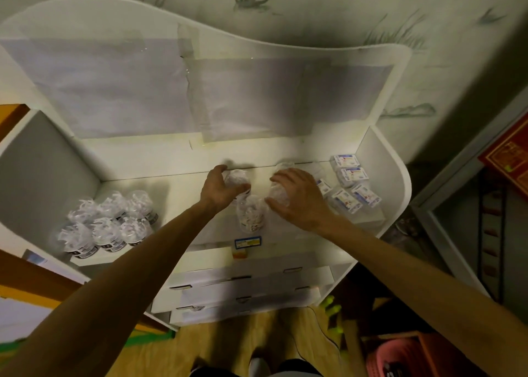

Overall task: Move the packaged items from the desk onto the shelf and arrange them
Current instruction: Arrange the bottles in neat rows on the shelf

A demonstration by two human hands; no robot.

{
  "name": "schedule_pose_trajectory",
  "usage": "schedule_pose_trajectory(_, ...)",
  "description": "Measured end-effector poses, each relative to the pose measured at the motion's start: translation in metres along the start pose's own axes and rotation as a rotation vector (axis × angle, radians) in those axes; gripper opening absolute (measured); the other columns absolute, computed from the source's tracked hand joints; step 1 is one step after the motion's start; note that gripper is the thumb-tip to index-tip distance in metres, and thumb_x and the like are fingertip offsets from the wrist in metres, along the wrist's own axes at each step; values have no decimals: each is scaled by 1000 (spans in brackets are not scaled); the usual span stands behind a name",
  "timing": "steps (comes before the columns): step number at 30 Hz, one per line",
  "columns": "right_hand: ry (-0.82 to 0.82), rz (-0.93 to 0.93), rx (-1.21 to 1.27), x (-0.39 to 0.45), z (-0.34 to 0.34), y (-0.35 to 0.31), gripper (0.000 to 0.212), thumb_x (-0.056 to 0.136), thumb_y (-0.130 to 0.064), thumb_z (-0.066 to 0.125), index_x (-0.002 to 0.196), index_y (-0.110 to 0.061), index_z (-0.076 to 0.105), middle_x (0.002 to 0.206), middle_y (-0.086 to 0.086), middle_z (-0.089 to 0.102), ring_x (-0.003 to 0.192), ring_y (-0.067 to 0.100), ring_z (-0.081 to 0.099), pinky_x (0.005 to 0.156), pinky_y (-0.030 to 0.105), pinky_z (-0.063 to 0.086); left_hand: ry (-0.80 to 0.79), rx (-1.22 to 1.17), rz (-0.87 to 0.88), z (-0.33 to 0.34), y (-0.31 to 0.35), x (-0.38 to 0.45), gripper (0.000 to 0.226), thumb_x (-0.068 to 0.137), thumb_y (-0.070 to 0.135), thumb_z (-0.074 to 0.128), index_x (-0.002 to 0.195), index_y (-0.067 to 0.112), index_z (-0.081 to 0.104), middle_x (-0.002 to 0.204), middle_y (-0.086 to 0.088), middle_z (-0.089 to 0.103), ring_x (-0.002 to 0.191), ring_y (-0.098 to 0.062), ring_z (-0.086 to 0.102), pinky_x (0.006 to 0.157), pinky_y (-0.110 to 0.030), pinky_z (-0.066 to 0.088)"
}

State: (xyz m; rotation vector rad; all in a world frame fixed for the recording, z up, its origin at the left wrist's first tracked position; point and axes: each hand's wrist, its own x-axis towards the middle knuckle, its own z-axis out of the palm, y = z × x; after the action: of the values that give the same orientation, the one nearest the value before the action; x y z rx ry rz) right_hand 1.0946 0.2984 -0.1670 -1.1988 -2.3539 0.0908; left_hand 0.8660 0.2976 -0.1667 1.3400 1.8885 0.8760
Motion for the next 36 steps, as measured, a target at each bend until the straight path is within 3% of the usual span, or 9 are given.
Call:
schedule_pose_trajectory(2, 33, 81, 16, -6, -4, 15, 53, 86, -49, 67, 128, -17, 60, 130, 4, 59, 121, 23, 53, 102, 45, 45, 5, -8, -23, -2, -2, -1, 102, 62, 64, 83, 142, 13, 46, 140, -6, 54, 122, -25, 57, 100, -43, 51)
schedule_pose_trajectory(6, -55, 125, -72, -12, -7, 26, 68, 80, -62, 68, 129, -16, 59, 127, 4, 58, 115, 25, 53, 95, 44, 47, 57, 24, -47, -3, -7, -5, 89, 76, 62, 75, 142, 10, 45, 139, -8, 54, 119, -25, 58, 97, -42, 51)
schedule_pose_trajectory(10, -112, 153, -179, -17, 3, 21, 81, 75, -73, 64, 134, -18, 56, 127, 4, 61, 116, 28, 54, 98, 44, 43, 3, 49, -170, -7, -17, -5, 98, 68, 80, 67, 135, 12, 46, 116, -8, 66, 96, -25, 68, 88, -45, 57)
schedule_pose_trajectory(12, -108, 175, -172, -19, 6, 20, 82, 75, -73, 65, 136, -20, 55, 128, 4, 62, 117, 28, 55, 100, 45, 42, -50, 40, -179, -6, -17, -3, 89, 71, 79, 64, 129, 12, 51, 109, -8, 68, 89, -25, 69, 85, -48, 59)
schedule_pose_trajectory(17, -132, 240, -28, -18, 0, 22, 81, 73, -72, 70, 135, -22, 55, 126, 1, 63, 116, 24, 56, 101, 41, 42, -104, 50, -98, 2, -10, -2, 66, 88, 64, 59, 125, 10, 60, 117, -10, 67, 104, -29, 64, 94, -50, 54)
schedule_pose_trajectory(22, -42, 310, 75, -14, -17, 21, 77, 74, -70, 72, 131, -22, 57, 115, -3, 64, 107, 17, 56, 91, 36, 46, -306, -158, -164, 6, -7, 8, 88, 85, 66, 60, 151, 13, 38, 148, -12, 49, 127, -31, 53, 109, -50, 43)
schedule_pose_trajectory(24, -27, 311, 88, -8, -24, 18, 76, 74, -69, 72, 132, -22, 57, 117, -3, 65, 108, 17, 56, 93, 38, 47, -340, -157, -144, 9, -2, 2, 82, 92, 58, 58, 153, 11, 31, 150, -12, 46, 129, -30, 52, 111, -44, 41)
schedule_pose_trajectory(27, -28, 282, 92, 4, -28, 13, 76, 74, -69, 73, 131, -22, 57, 118, -2, 65, 108, 18, 56, 90, 38, 49, -262, -4, -63, 13, -6, -6, 64, 102, 41, 50, 153, 7, 30, 151, -13, 43, 130, -30, 49, 105, -36, 39)
schedule_pose_trajectory(36, 8, 119, 72, 41, -39, -6, 73, 72, -65, 76, 127, -19, 61, 122, 1, 64, 107, 20, 57, 90, 36, 50, -106, 125, 48, -26, -25, -12, 47, 103, 40, 48, 140, 12, 52, 143, -6, 54, 125, -25, 53, 103, -35, 40)
